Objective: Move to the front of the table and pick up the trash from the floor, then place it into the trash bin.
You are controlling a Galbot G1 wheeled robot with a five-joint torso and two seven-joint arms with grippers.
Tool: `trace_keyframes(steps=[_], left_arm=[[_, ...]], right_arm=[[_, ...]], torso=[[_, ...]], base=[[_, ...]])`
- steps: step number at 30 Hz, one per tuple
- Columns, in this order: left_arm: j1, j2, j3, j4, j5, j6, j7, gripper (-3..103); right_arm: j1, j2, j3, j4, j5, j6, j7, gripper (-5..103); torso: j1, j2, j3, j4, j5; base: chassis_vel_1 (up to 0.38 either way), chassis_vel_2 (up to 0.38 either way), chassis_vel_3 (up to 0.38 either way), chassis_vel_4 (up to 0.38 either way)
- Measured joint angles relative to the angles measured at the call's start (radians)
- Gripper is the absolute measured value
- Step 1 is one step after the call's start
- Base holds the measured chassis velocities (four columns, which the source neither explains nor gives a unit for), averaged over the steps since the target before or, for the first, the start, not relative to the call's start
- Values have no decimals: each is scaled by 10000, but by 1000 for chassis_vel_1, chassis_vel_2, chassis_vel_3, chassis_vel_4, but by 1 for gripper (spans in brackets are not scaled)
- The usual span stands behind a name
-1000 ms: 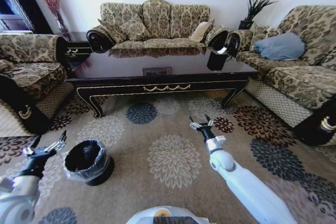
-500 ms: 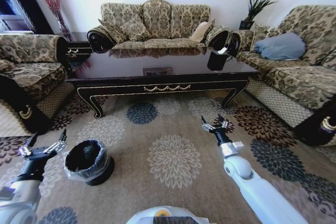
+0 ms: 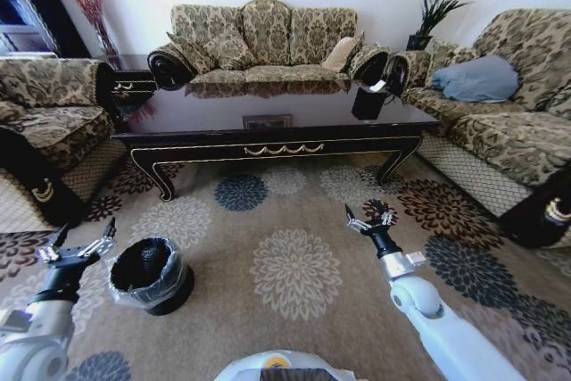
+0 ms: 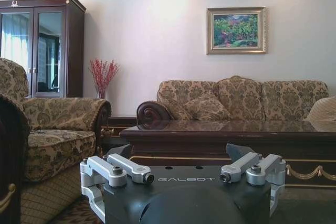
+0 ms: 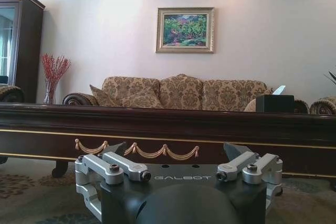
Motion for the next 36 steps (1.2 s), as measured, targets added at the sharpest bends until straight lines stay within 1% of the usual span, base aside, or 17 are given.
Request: trace_keyframes(steps=[6,11,13,15,17,19,21,22,24,26,30,32,34,36], left_arm=[[-16,39,-4,0,0,13,11,100],[-40,47,-6,-38,-3,54,10,100],[-32,29,1,-53,4,58,8,100],[-32,23,5,-56,9,59,7,100],[-30,10,23,-76,20,58,8,100],[-40,6,42,-84,23,59,7,100],[-48,5,50,-83,23,60,6,100],[-70,5,65,-85,23,60,6,100],[-82,3,80,-79,25,60,5,100],[-115,-8,127,-33,39,59,1,100],[-185,-11,178,34,46,53,0,100],[-244,-6,216,98,51,52,-2,100],[-294,10,236,121,53,52,-2,100],[-314,16,242,127,54,52,-3,100]], right_arm=[[-23,0,-47,-79,-13,70,-163,100],[-88,-23,-58,-141,-109,147,-333,100],[-149,-25,-59,-142,-168,185,-425,100],[-174,-25,-58,-140,-191,200,-451,100],[-247,-25,-55,-139,-265,240,-538,100],[-293,-25,-36,-138,-326,306,-616,100],[-312,-25,-32,-139,-338,320,-632,100],[-350,-28,-6,-138,-354,346,-654,100],[-368,-35,14,-140,-363,370,-674,100],[-386,-47,39,-157,-376,423,-710,100],[-421,-53,74,-187,-380,472,-747,100],[-441,-49,98,-198,-385,502,-766,100],[-461,-36,99,-226,-395,518,-776,100],[-466,-34,100,-232,-396,525,-780,100]], torso=[[0,0,0,0,0],[0,0,0,-3,5],[0,1,-1,0,-3],[-1,1,-1,1,-3],[-1,1,-1,-4,8],[-1,1,-1,-1,-5],[0,0,0,0,-7],[-1,1,-2,-2,6],[-2,2,-2,-2,8],[-1,1,-1,0,-9],[-2,1,-2,-2,8],[-2,3,-3,0,-9],[-2,3,-1,-3,4],[-2,3,-2,-2,7]], base=[[67,-151,-68,157],[160,-271,-154,263],[214,-309,-211,295],[235,-301,-252,285],[290,-303,-269,295],[321,-310,-315,309],[340,-310,-331,326],[360,-321,-349,328],[382,-339,-349,359],[384,-356,-393,364],[374,-358,-359,354],[369,-367,-357,365],[354,-361,-344,353],[335,-351,-347,337]])
